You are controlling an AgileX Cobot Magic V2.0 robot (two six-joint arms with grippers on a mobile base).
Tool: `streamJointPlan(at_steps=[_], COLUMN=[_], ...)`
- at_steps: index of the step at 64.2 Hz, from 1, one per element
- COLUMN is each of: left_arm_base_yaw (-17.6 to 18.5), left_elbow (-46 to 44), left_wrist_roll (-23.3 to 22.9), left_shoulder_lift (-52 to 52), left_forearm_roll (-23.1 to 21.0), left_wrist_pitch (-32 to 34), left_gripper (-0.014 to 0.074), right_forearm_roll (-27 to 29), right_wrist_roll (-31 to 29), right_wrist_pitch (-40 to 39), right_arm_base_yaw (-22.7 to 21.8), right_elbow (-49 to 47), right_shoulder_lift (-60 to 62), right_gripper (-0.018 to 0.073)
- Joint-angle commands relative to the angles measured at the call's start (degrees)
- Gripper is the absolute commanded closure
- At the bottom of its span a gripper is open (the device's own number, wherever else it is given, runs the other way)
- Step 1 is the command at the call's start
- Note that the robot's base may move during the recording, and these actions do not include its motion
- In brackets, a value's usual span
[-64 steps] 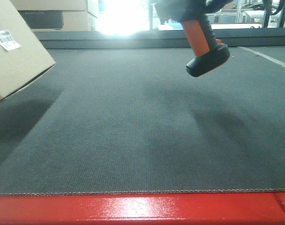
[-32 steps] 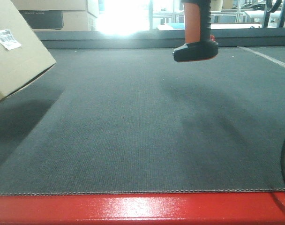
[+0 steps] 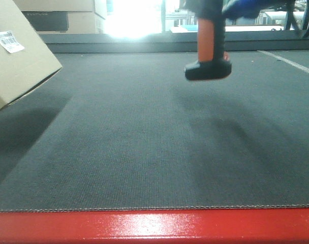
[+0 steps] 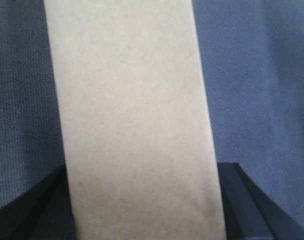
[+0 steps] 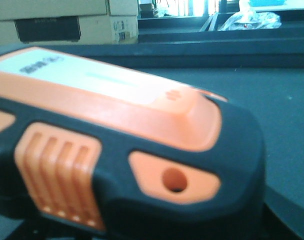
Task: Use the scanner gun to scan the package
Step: 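Lower the scanner gun back onto the table with the right gripper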
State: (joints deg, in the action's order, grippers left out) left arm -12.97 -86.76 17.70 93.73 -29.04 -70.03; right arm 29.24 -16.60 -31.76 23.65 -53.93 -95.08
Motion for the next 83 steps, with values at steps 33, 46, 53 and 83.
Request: streamJointPlan(at_steps=[33, 46, 53, 83], left_arm_base_yaw=[0.3, 0.3, 0.3, 0.3], left_elbow=[-0.1, -0.1, -0.1, -0.1], left_wrist_roll=[-0.3, -0.3, -0.3, -0.3], left_shoulder_lift=[-0.8, -0.8, -0.8, -0.8], left_forearm_roll=[-1.5, -1.5, -1.5, -1.7], left_wrist_pitch=[0.1, 0.1, 0.1, 0.1], left_gripper=[0.0708, 0.0708, 0.0708, 0.0708], right_forearm_roll=[-5.3, -8.0, -10.2, -10.3], right_wrist_roll=[8.8, 9.9, 9.9, 9.9], right_wrist_pitch=[-18.7, -20.2, -20.2, -18.7], right_arm_base_yaw=[-0.1, -0.1, -0.1, -0.1], right_elbow=[-0.2, -0.2, -0.2, -0.2], right_shoulder_lift=[-9.2, -12.0, -12.8, -13.6], right_gripper=[0.0714, 0.0714, 0.0714, 0.0656])
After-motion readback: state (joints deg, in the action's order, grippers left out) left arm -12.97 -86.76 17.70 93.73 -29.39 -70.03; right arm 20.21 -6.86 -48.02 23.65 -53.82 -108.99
